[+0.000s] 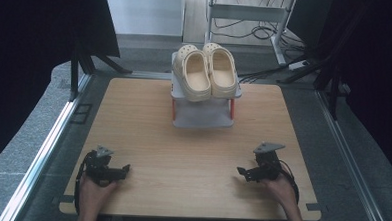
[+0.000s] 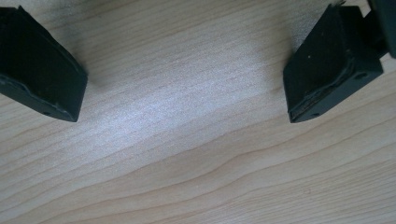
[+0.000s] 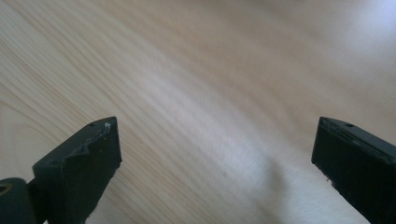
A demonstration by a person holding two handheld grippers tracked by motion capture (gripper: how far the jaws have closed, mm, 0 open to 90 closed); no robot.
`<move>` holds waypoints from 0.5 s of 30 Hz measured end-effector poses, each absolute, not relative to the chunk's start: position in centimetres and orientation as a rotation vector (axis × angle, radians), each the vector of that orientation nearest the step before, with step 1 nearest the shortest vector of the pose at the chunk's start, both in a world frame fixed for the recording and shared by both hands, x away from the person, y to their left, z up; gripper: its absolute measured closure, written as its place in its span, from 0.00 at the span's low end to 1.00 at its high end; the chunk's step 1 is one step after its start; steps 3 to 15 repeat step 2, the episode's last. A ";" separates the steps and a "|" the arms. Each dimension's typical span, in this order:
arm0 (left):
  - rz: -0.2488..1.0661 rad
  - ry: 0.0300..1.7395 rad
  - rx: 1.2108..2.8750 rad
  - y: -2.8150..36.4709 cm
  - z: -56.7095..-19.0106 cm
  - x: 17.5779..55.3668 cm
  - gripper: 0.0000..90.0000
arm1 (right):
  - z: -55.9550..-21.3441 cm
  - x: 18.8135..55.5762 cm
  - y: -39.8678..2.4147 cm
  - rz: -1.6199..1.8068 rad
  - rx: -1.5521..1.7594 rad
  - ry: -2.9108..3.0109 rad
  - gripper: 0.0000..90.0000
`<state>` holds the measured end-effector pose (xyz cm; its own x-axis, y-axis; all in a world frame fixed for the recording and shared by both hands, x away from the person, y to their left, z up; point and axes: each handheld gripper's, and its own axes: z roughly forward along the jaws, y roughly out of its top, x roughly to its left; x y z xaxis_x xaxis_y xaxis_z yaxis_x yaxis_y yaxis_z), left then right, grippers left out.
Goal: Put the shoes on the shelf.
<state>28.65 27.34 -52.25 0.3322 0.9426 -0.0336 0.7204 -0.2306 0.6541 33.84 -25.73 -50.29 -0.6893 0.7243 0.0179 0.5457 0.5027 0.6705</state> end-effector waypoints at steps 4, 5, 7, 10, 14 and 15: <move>0.504 1.456 2.026 27.3 -52.2 28.6 0.00 | -51.5 33.7 -25.7 0.917 1.068 2.504 0.00; 0.504 1.456 2.026 27.3 -52.2 28.6 0.00 | -51.5 33.7 -25.7 0.917 1.068 2.504 0.00; 0.504 1.456 2.026 27.3 -52.2 28.6 0.00 | -51.5 33.7 -25.7 0.917 1.068 2.504 0.00; 0.504 1.456 2.026 27.3 -52.2 28.6 0.00 | -51.5 33.7 -25.7 0.917 1.068 2.504 0.00; 0.504 1.456 2.026 27.3 -52.2 28.6 0.00 | -51.5 33.7 -25.7 0.917 1.068 2.504 0.00; 0.504 1.456 2.026 27.3 -52.2 28.6 0.00 | -51.5 33.7 -25.7 0.917 1.068 2.504 0.00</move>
